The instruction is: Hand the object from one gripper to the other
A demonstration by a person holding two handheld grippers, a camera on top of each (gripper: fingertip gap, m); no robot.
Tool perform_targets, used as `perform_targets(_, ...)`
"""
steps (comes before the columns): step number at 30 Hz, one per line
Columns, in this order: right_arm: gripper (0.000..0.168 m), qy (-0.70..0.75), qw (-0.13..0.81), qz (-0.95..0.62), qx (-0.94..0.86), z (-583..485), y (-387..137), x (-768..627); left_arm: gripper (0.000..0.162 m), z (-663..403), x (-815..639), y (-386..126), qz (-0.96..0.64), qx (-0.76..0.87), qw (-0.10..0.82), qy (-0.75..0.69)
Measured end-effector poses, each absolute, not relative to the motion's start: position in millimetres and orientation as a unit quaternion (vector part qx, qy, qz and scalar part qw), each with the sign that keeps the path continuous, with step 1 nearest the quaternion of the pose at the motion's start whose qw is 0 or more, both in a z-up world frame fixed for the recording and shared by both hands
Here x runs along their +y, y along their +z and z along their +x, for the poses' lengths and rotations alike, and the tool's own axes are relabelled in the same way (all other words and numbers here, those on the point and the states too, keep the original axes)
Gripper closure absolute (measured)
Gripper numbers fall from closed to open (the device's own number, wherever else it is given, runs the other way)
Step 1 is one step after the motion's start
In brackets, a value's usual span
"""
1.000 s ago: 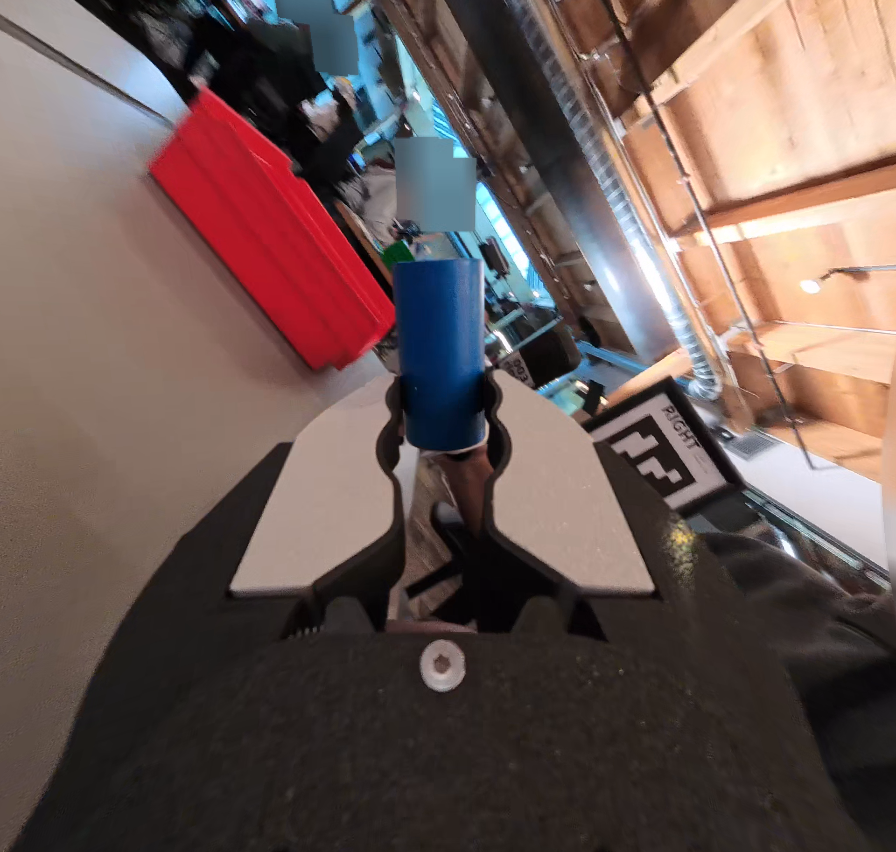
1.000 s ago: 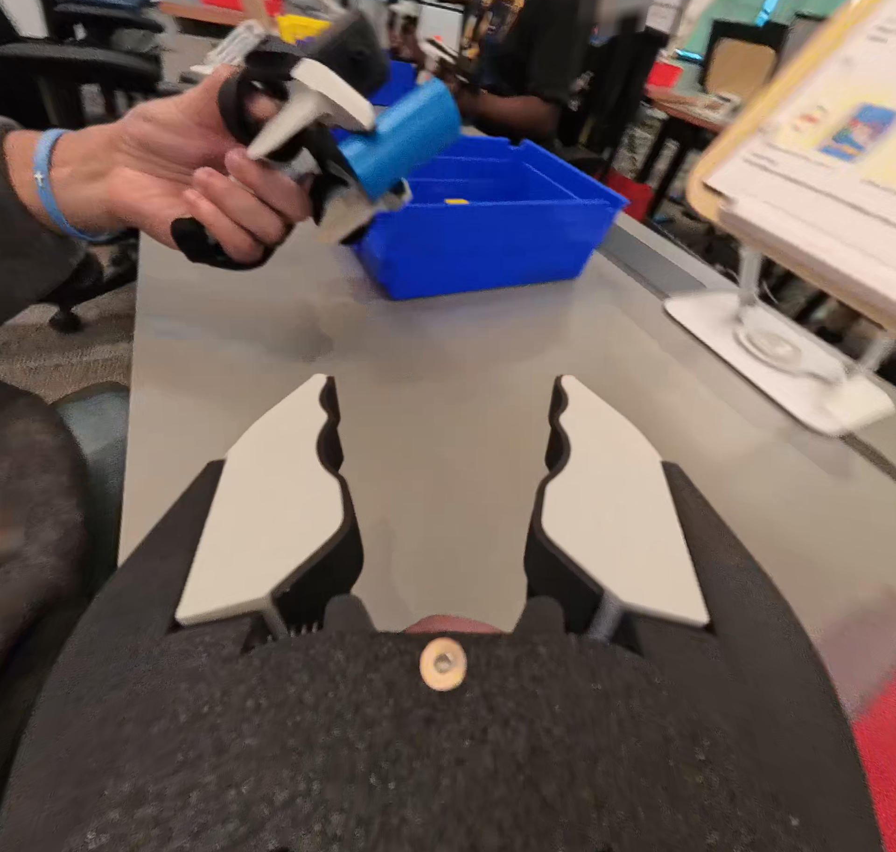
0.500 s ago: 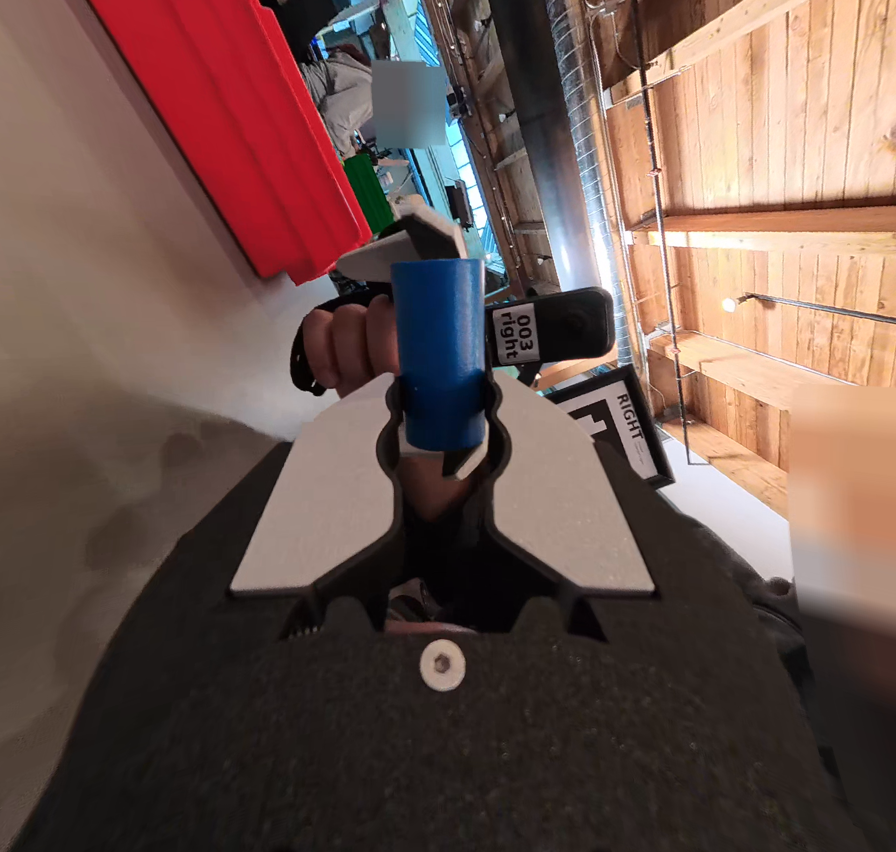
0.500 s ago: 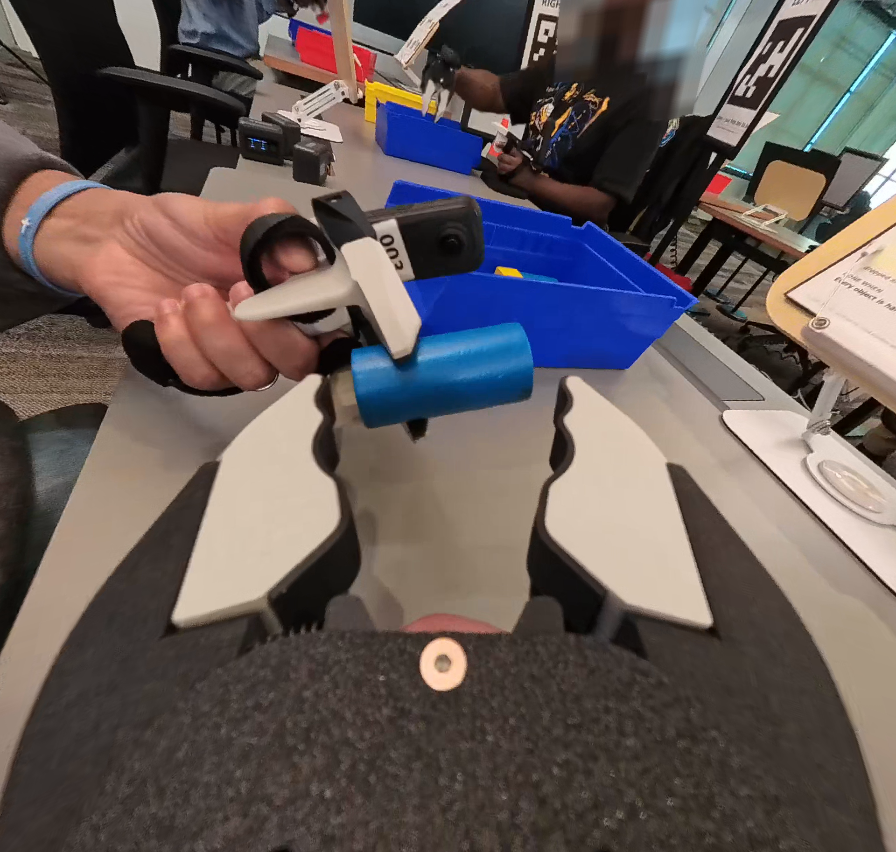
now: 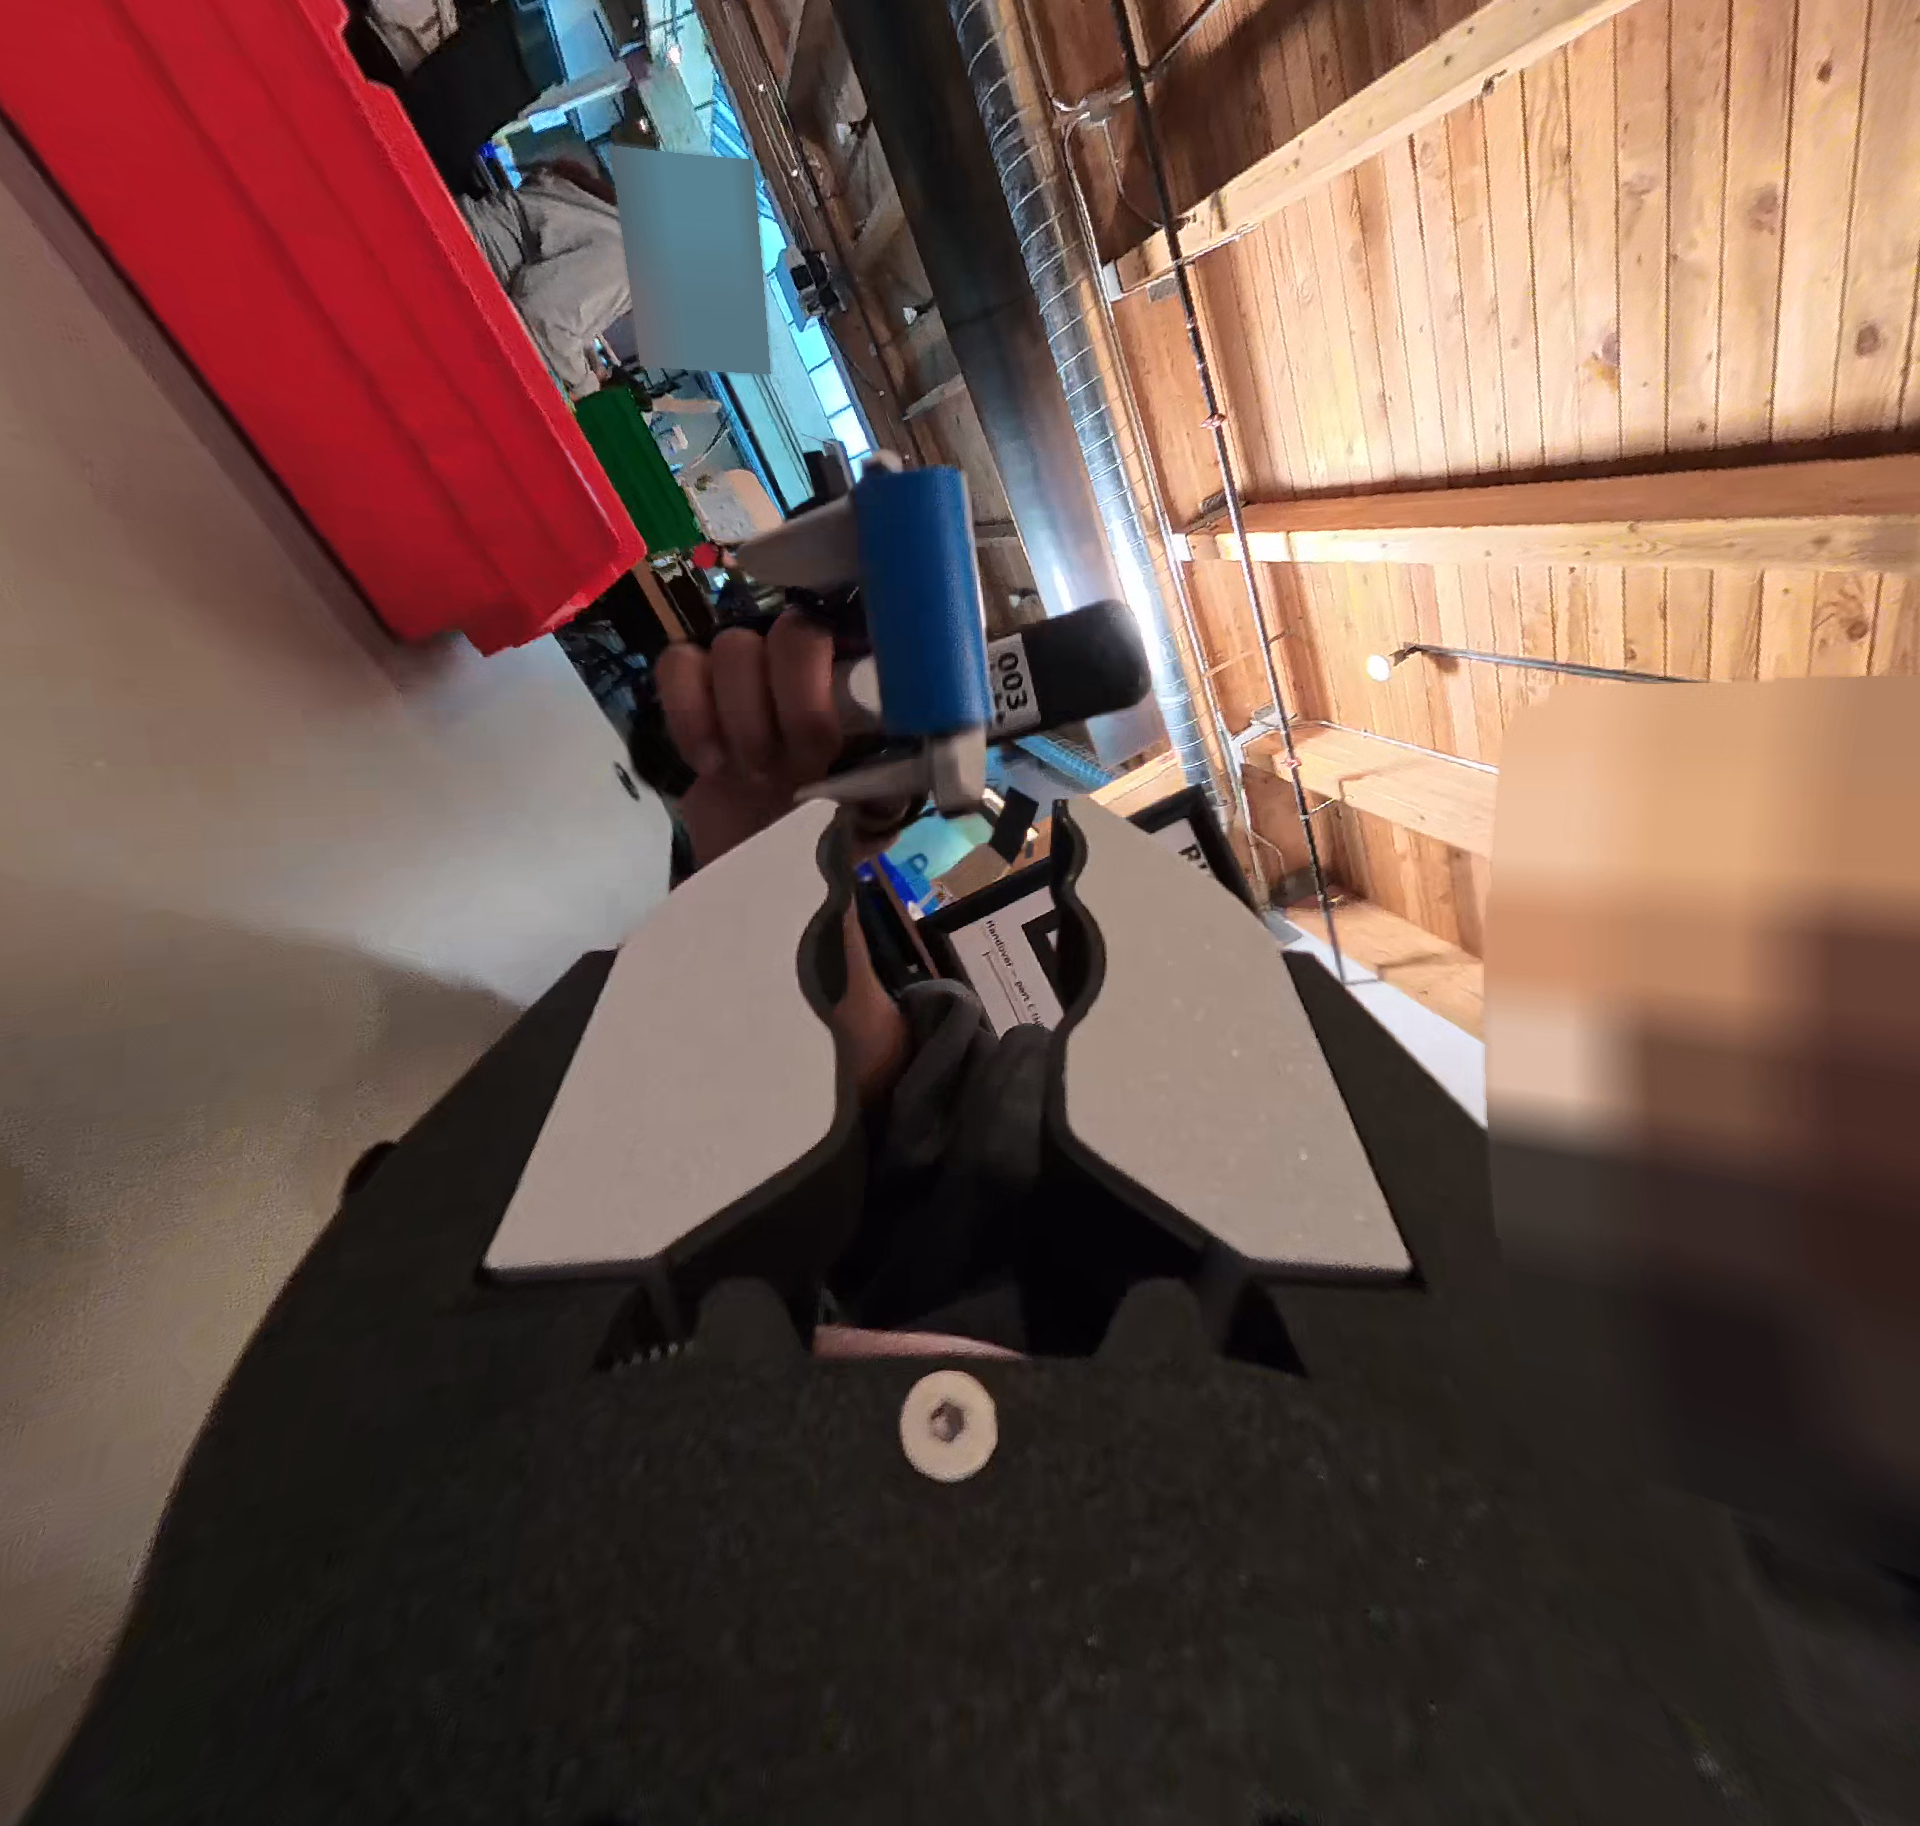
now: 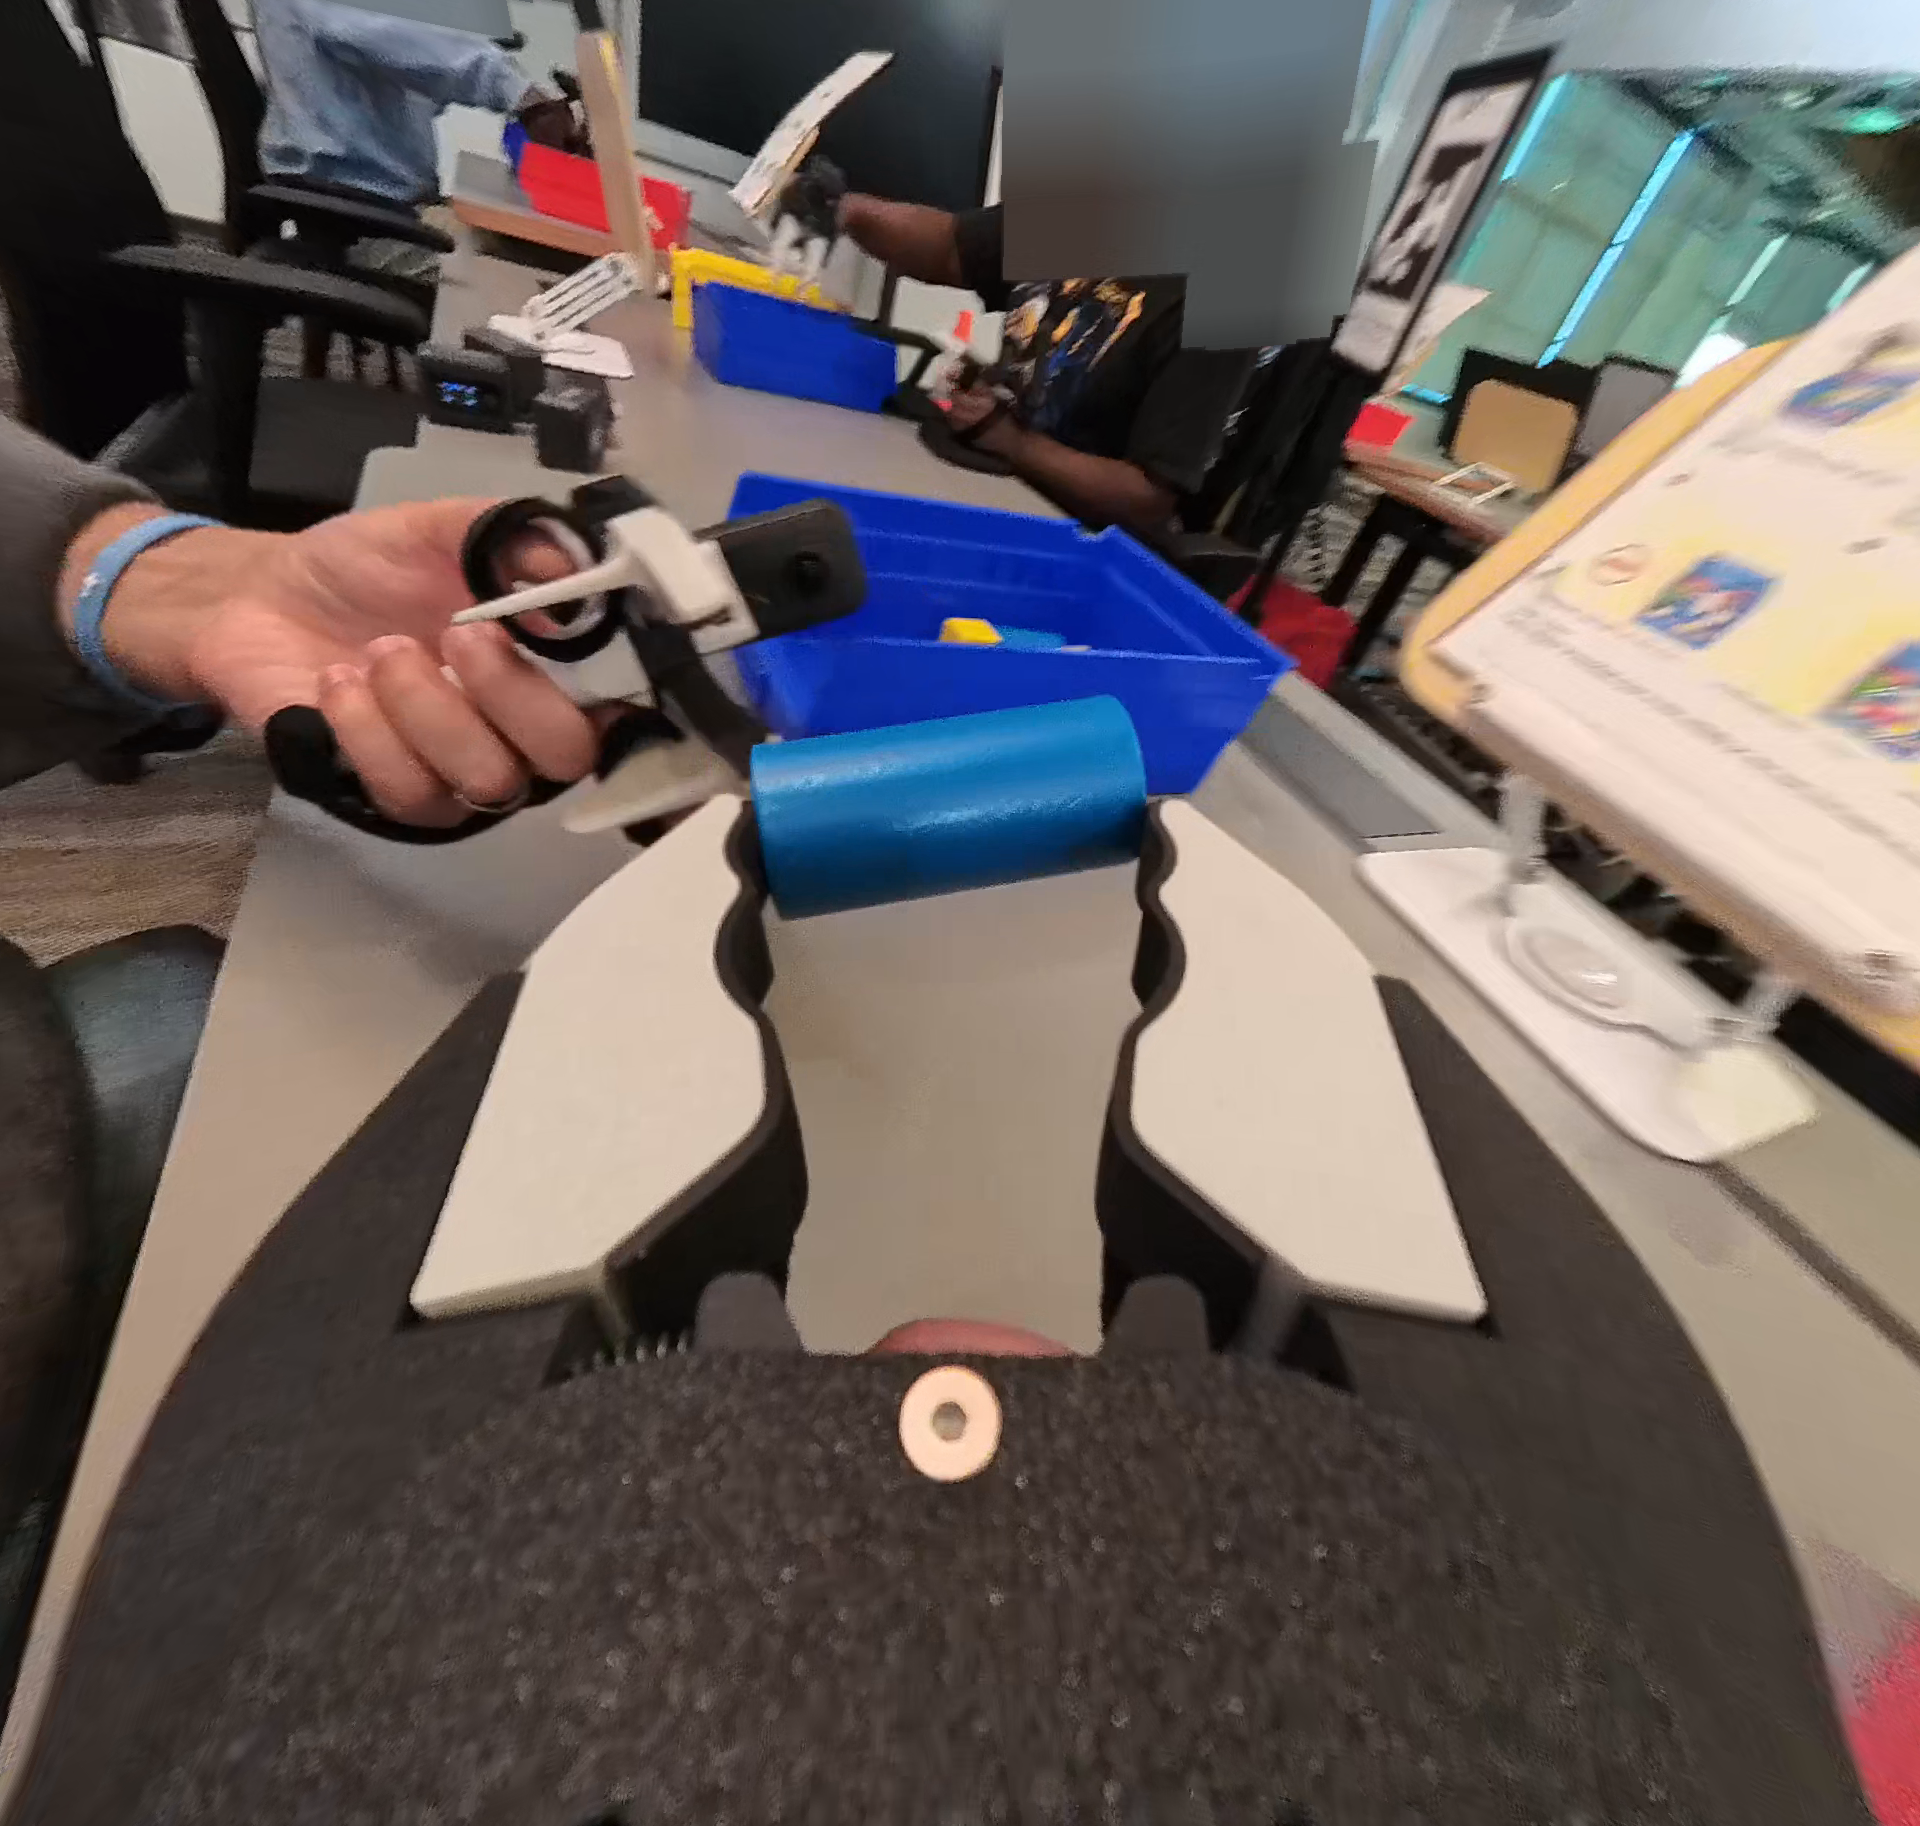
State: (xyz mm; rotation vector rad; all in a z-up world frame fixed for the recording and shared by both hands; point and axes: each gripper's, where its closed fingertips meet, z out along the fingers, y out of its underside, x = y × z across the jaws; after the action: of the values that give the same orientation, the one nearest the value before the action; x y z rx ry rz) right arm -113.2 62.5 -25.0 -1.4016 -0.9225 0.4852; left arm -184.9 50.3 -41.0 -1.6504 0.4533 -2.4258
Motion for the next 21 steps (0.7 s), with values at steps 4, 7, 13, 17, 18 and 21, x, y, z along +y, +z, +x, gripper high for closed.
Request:
perform_targets(4, 0.1, 0.134, 0.689, -0.633, -0.328, -18.7, 29.7, 78.2, 0.127, -192.9, 36.8, -37.8, -0.55, 0.177, 0.099, -0.81)
perform_targets(7, 0.1, 0.096, 0.694, -0.678, -0.221, 65.7, 52.7, 105.8, 0.127, -190.0, 32.4, -40.0, -0.547, 0.177, 0.089, -0.813)
perform_targets(13, 0.1, -0.032, 0.529, -0.819, -0.218, 161.3, -10.9, 172.2, 0.127, -185.0, 29.5, -49.3, -0.557, 0.177, 0.067, -0.809)
perform_targets(17, 0.1, -0.03, 0.296, -0.911, -0.285, 188.4, -118.7, 191.7, 0.126, -185.0, 25.4, -45.8, -0.556, 0.185, 0.069, -0.808)
perform_targets(18, 0.1, -0.033, 0.272, -0.913, -0.303, 188.3, -133.4, 195.1, 0.127, -185.0, 24.3, -46.7, -0.558, 0.192, 0.07, -0.805)
perform_targets(21, 0.099, -0.031, 0.214, -0.914, -0.344, 180.0, -165.4, 201.7, 0.127, -184.8, 26.2, -49.0, -0.561, 0.191, 0.07, -0.802)
